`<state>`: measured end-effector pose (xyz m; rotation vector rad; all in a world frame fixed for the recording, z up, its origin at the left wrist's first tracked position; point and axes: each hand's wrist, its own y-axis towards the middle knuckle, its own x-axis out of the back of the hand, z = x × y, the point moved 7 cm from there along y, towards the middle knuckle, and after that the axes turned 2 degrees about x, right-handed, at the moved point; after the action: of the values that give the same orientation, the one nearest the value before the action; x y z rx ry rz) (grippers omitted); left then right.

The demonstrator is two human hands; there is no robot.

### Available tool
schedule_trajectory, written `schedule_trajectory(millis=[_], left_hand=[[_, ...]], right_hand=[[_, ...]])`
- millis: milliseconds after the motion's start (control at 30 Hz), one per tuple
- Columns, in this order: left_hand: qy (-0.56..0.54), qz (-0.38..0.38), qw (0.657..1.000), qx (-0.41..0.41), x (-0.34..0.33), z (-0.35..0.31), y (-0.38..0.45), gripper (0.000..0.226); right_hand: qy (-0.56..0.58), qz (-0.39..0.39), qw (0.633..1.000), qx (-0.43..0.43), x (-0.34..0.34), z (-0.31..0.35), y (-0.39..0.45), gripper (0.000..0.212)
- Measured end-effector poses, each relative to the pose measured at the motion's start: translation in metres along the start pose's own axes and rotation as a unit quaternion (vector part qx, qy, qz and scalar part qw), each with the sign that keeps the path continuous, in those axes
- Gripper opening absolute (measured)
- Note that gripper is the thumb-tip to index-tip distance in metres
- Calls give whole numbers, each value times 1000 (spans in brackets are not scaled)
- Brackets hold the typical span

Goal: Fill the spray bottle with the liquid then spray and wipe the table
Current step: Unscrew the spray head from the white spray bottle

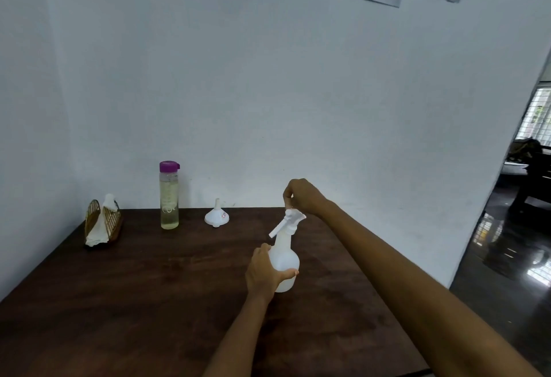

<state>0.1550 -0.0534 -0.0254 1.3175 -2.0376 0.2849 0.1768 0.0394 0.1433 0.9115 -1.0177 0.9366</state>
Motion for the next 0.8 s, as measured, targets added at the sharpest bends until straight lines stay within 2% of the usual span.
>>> schedule_trajectory(millis=[133, 233, 267, 333, 367, 433, 500, 600, 700, 733, 800], left_hand=[[0, 0, 1000, -4, 0, -1, 0, 82], [0, -1, 1000, -6, 0, 0, 0, 83], [-2, -1, 1000, -5, 0, 0, 0, 82], [-5, 0, 1000, -2, 1, 1, 0, 82], [-4, 2, 1000, -1, 0, 2, 1, 82], [-4, 4, 1000, -1, -1, 1, 1, 83], [-4, 1, 1000, -3, 0, 0, -1, 82], [-9, -5, 1000, -6, 0, 0, -3, 84], [-11, -5, 1000, -5, 1, -1, -4, 86], [-7, -5, 1000, -6, 1, -2, -3, 84], [-2, -3, 1000, -6, 2, -2, -3, 82]], right_hand=[[40, 19, 999, -26, -3, -8, -2, 21], [57, 2, 993, -99, -7, -19, -8, 21], [32, -9, 991, -127, -7, -23, -14, 22], [-73, -17, 985, -155, -8, -30, -21, 41], [-88, -6, 984, -156, -11, -32, -22, 52], [29, 60, 989, -131, -27, -28, -22, 55], [147, 104, 979, -94, -37, -15, -21, 53], [171, 99, 979, -57, -38, -1, -18, 71], [192, 141, 965, -110, -35, 0, -20, 79], [183, 151, 962, -132, -30, -3, -21, 75], [156, 164, 962, -153, -16, -8, -20, 54]])
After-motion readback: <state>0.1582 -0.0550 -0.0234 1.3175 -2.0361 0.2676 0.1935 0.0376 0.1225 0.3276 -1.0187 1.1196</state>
